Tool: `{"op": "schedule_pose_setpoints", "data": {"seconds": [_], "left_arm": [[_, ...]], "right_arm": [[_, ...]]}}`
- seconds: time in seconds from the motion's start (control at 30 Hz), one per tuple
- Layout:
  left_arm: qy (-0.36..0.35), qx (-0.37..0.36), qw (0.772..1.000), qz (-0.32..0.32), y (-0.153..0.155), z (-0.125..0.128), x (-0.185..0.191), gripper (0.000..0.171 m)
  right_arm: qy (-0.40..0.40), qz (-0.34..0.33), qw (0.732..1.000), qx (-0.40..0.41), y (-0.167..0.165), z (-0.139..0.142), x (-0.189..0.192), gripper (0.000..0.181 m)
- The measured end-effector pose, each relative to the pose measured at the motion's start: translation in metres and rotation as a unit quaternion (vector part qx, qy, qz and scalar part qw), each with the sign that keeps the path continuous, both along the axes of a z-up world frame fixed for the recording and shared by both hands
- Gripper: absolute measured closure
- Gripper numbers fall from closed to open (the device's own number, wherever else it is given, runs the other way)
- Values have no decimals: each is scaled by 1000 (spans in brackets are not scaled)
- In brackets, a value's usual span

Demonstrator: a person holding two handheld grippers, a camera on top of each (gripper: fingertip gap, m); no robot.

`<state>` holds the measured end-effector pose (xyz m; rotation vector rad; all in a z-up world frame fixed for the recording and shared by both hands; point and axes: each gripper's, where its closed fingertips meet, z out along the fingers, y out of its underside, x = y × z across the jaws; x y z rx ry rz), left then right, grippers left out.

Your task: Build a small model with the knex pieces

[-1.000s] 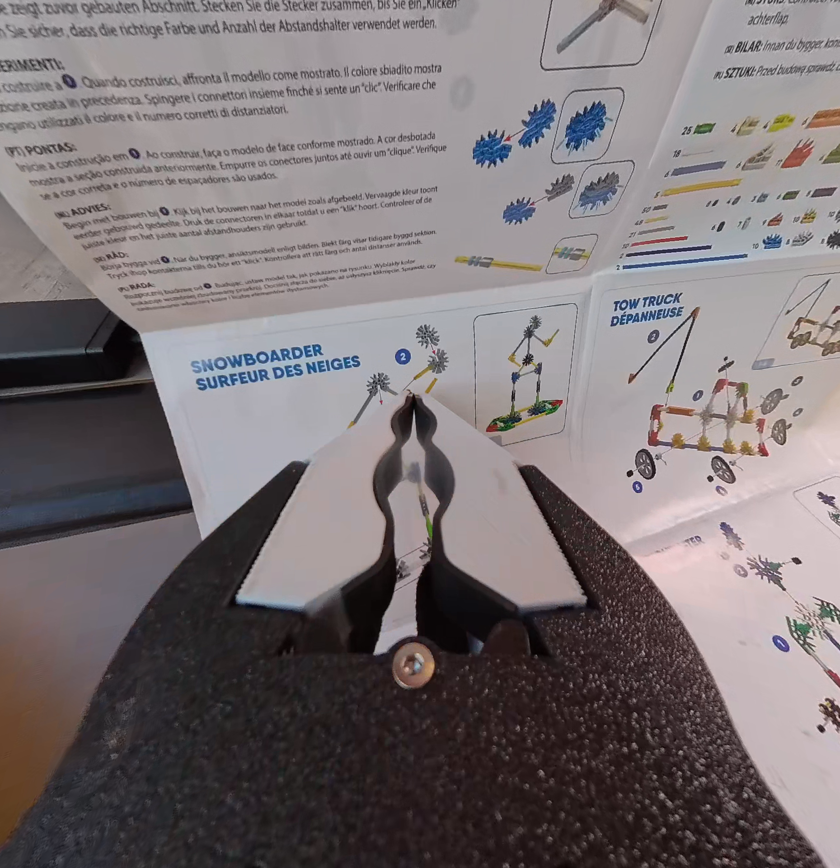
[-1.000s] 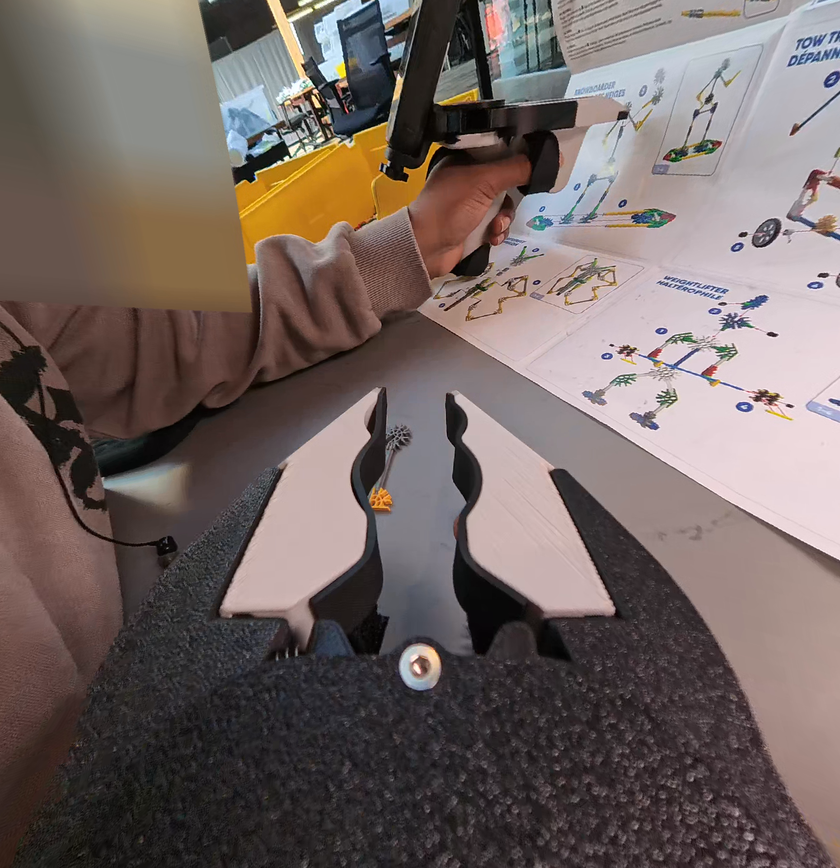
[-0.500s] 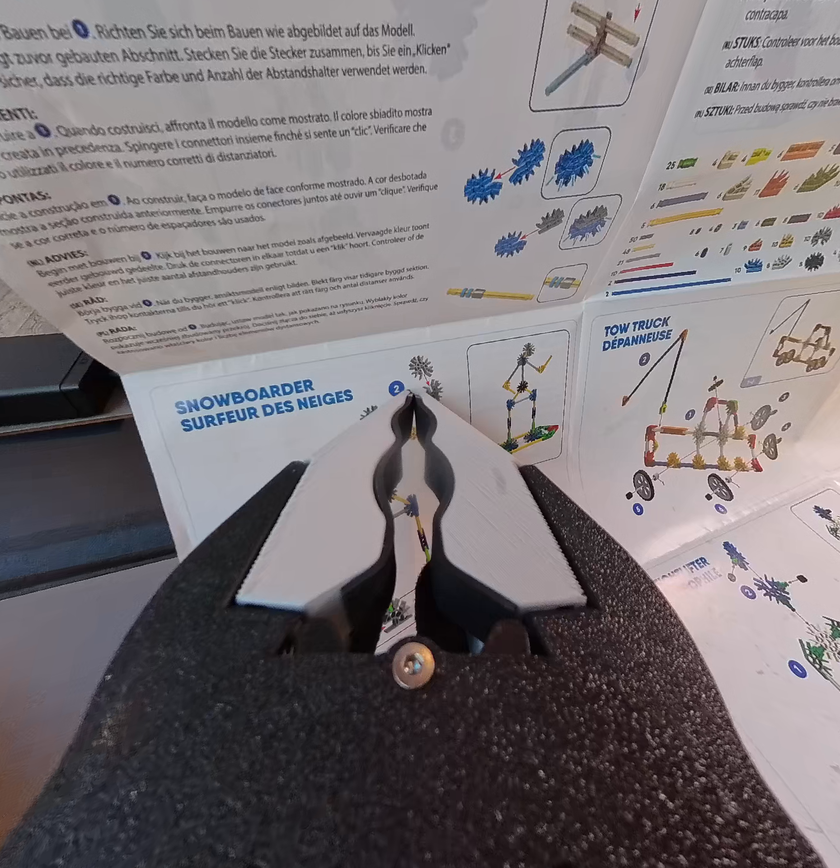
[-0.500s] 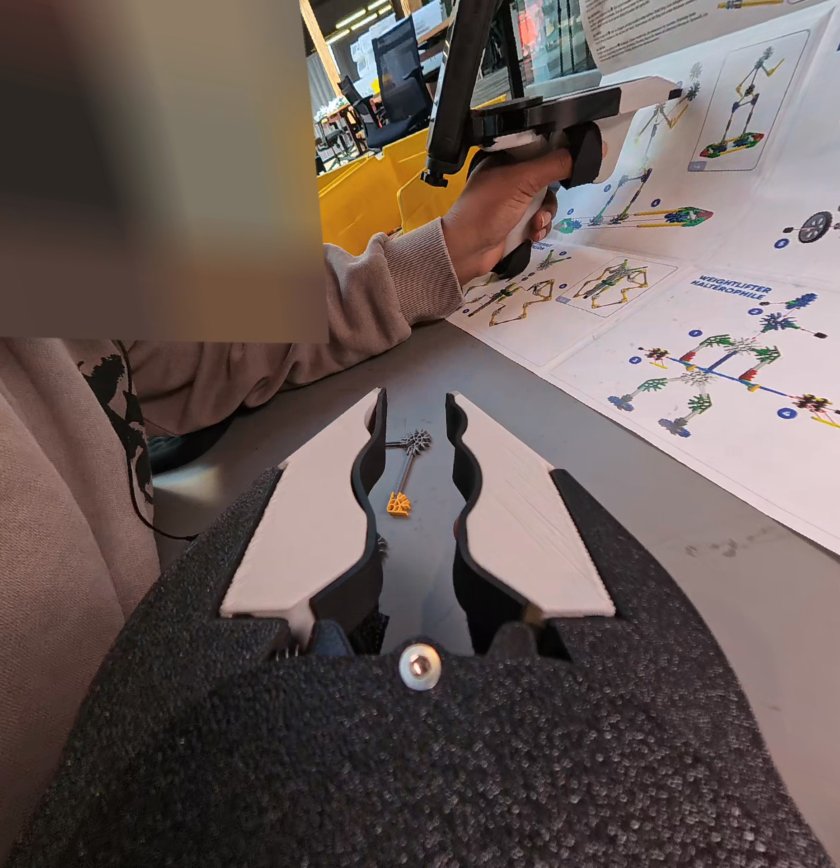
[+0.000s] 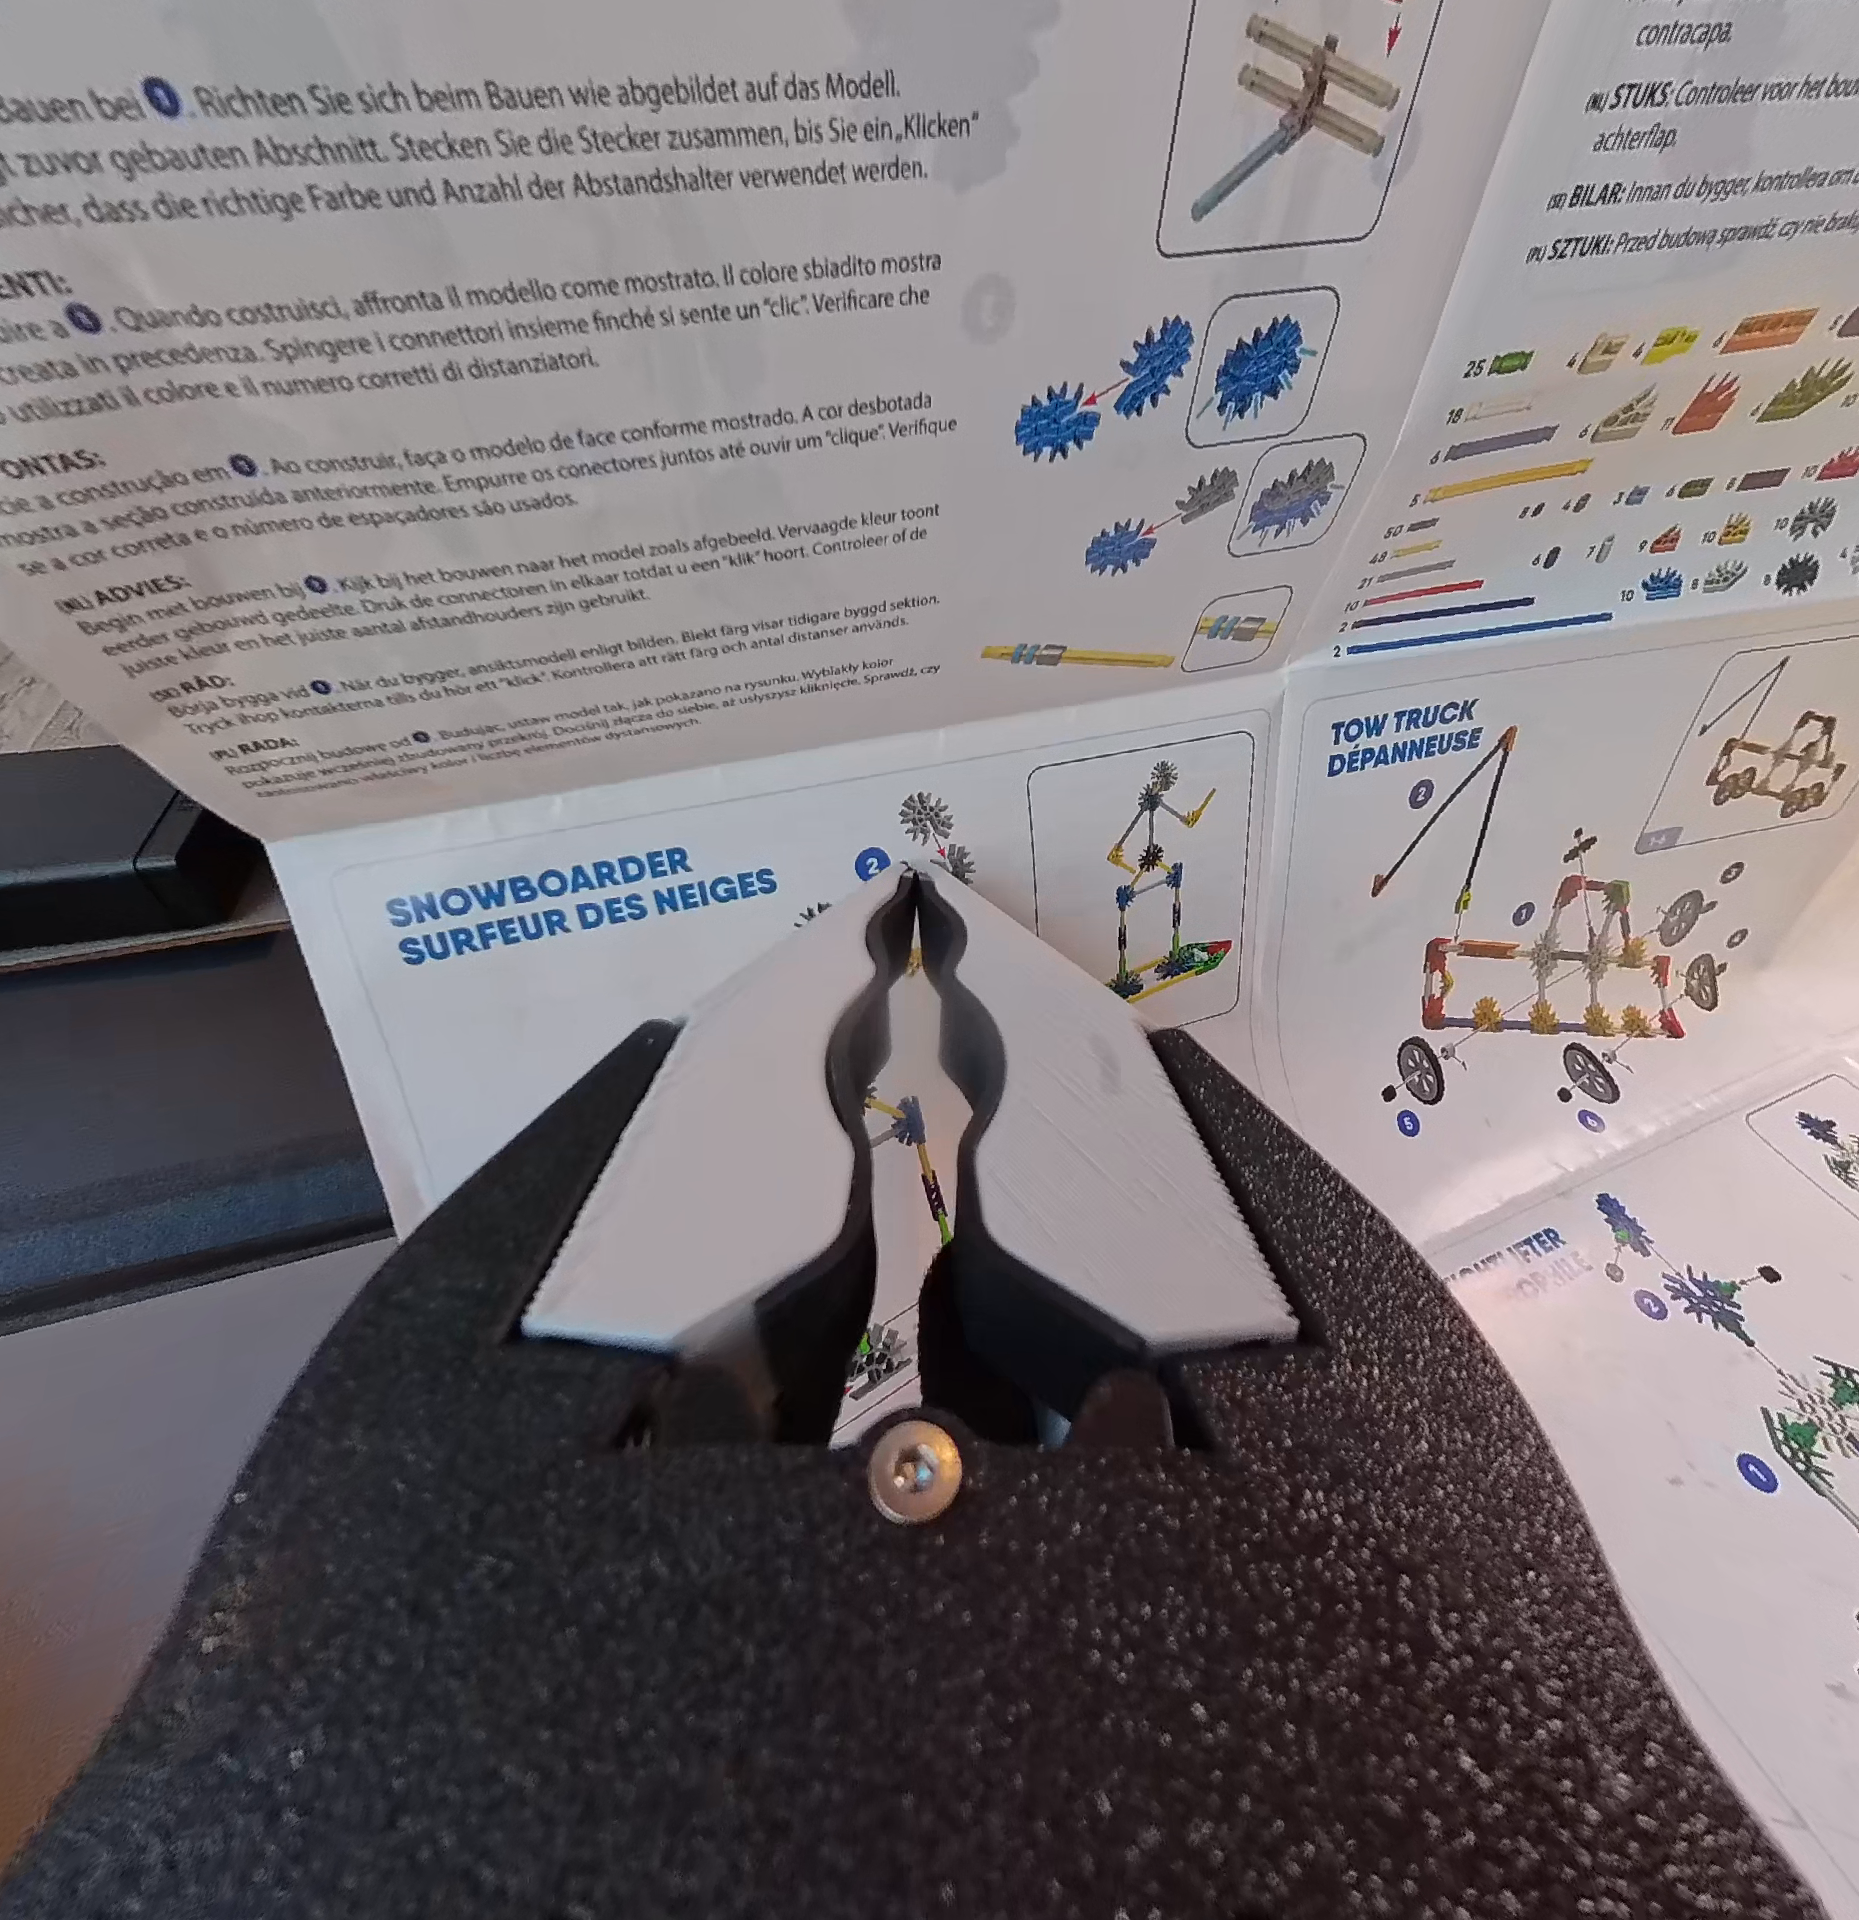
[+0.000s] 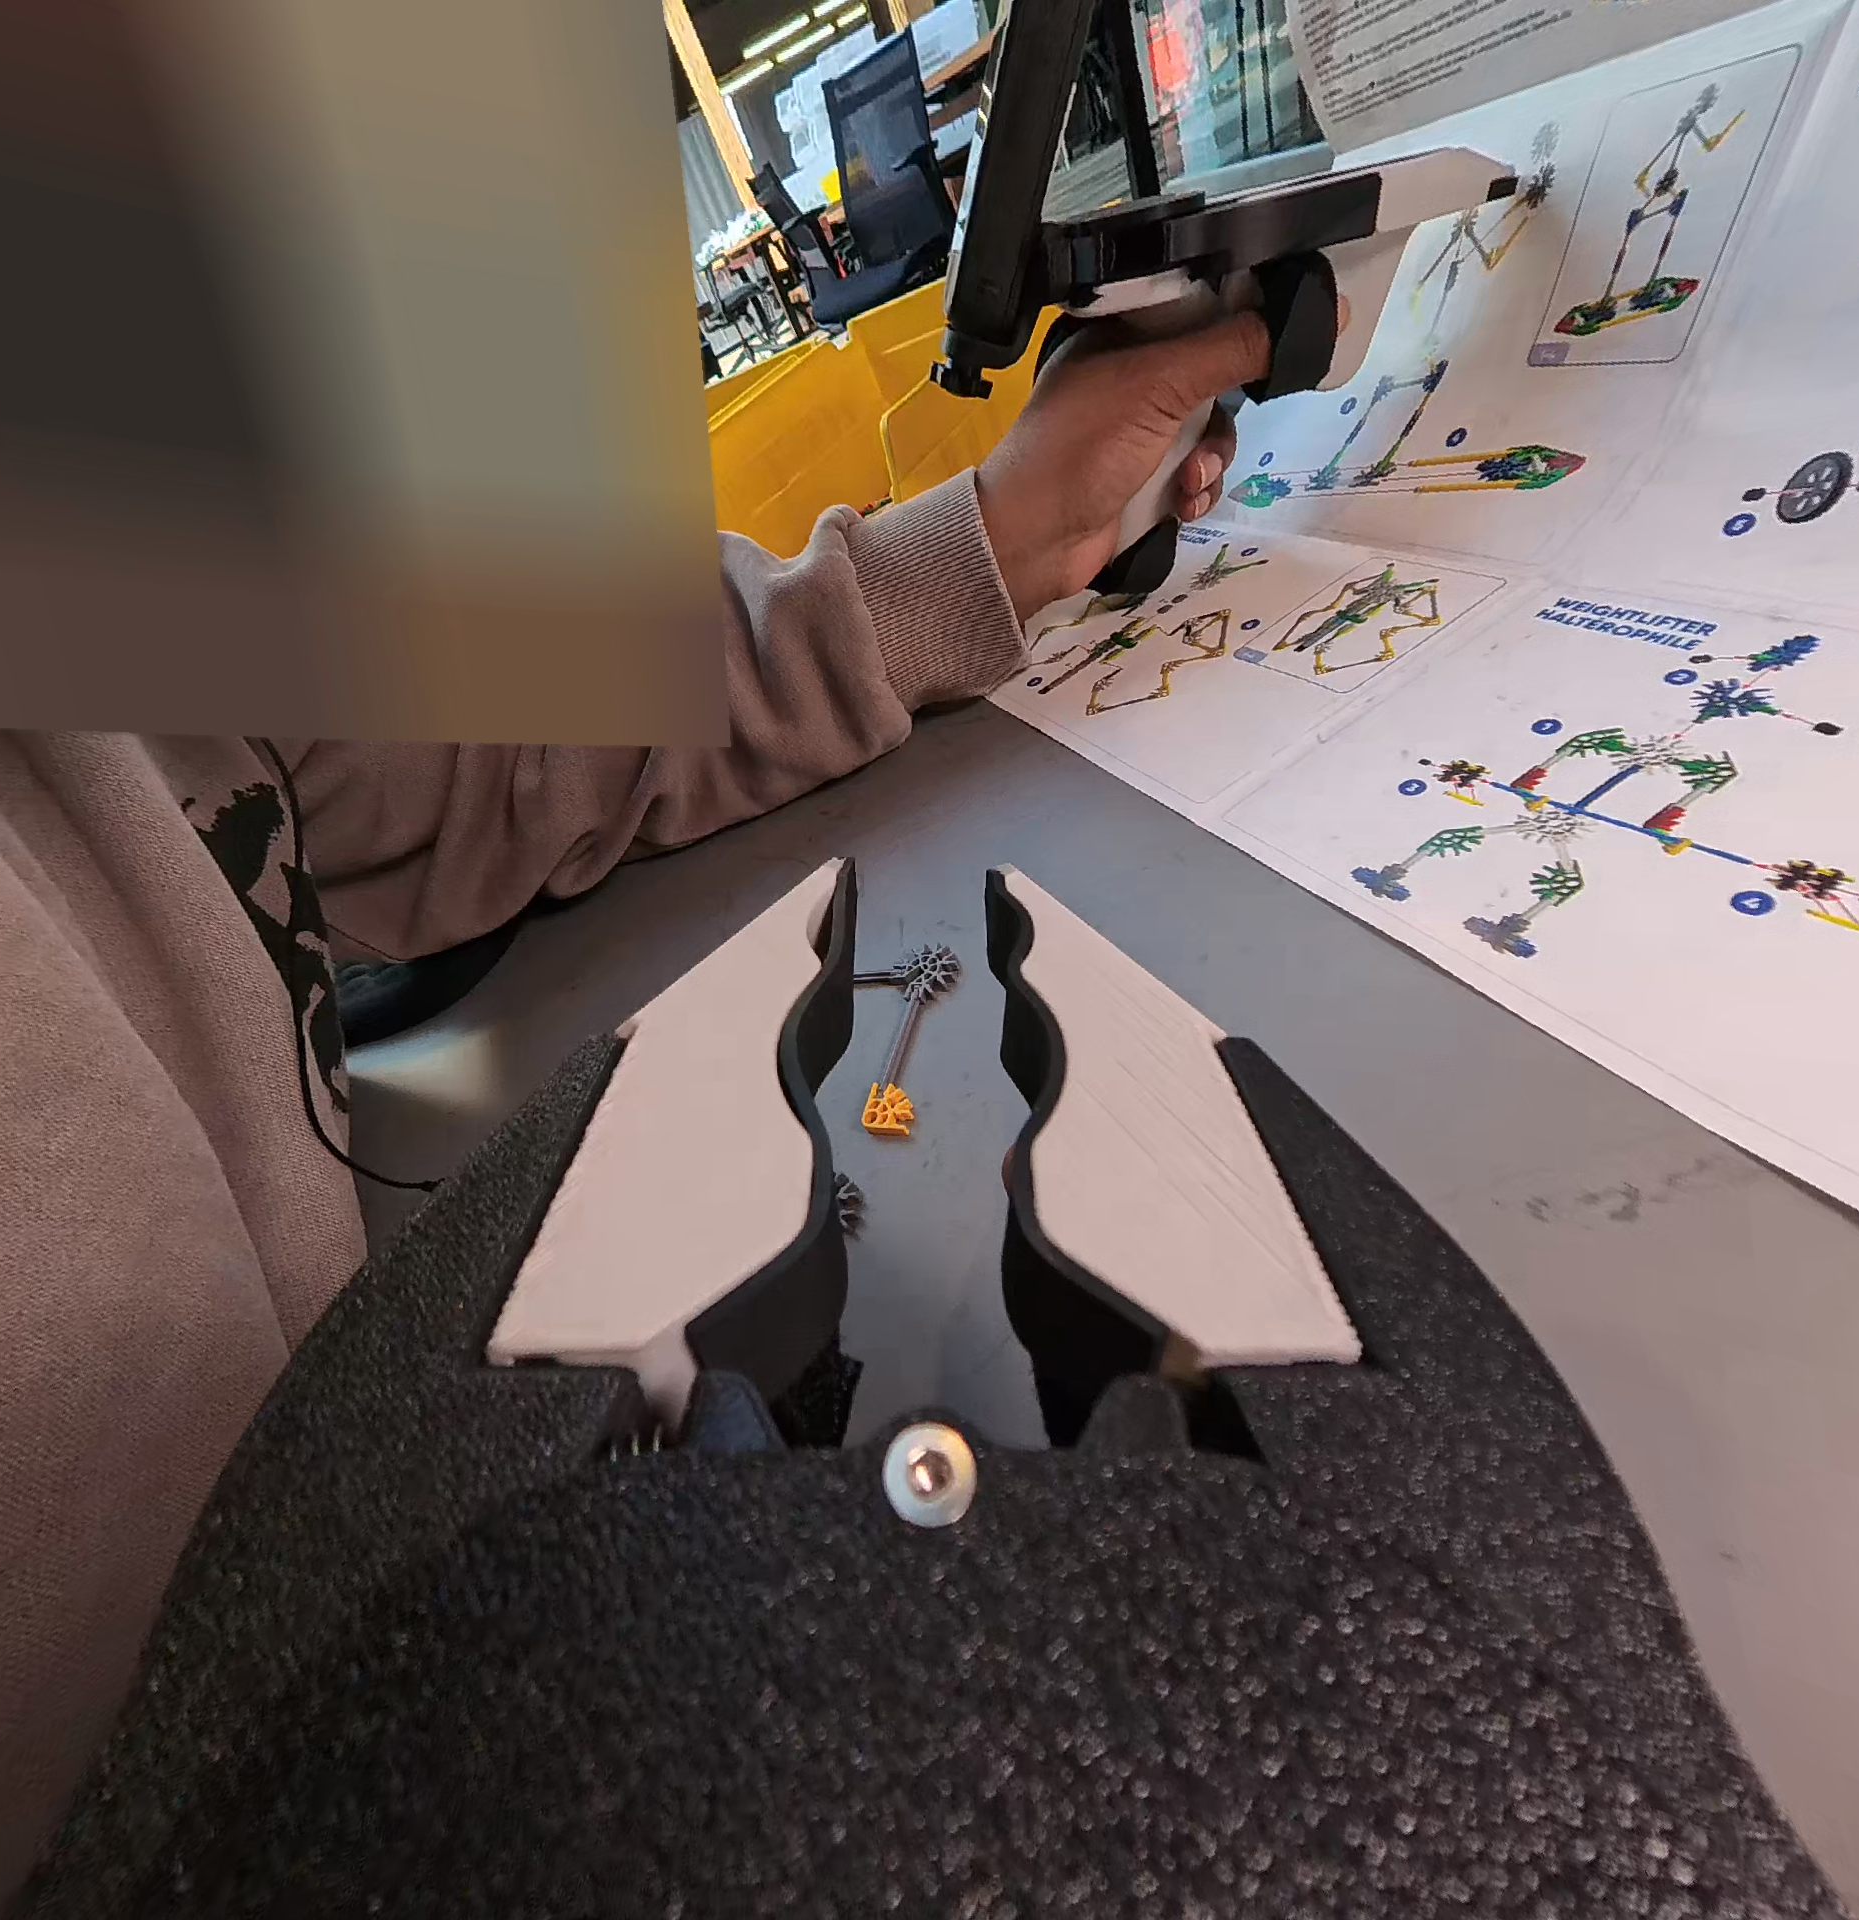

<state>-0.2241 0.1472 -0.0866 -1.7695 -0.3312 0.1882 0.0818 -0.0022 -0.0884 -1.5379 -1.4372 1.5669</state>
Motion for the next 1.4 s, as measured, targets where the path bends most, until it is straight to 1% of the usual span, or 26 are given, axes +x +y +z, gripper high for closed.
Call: {"op": "schedule_pose_setpoints", "data": {"seconds": [1.0,1.17,1.23,1.3,1.4], "left_arm": [[-4,-15,1000,3,-1,-6,0,171],[-2,-11,1000,2,-1,-3,0,171],[0,-3,1000,-2,-1,1,3,171],[5,21,1000,-17,0,13,10,171],[23,71,996,-56,-2,51,34,171]], "right_arm": [[2,3,1000,-4,-1,0,1,159],[1,4,1000,-4,-1,0,1,159],[0,4,1000,-2,-2,0,1,159],[0,5,1000,2,-3,0,1,159],[-2,5,1000,7,-3,0,0,159]]}}
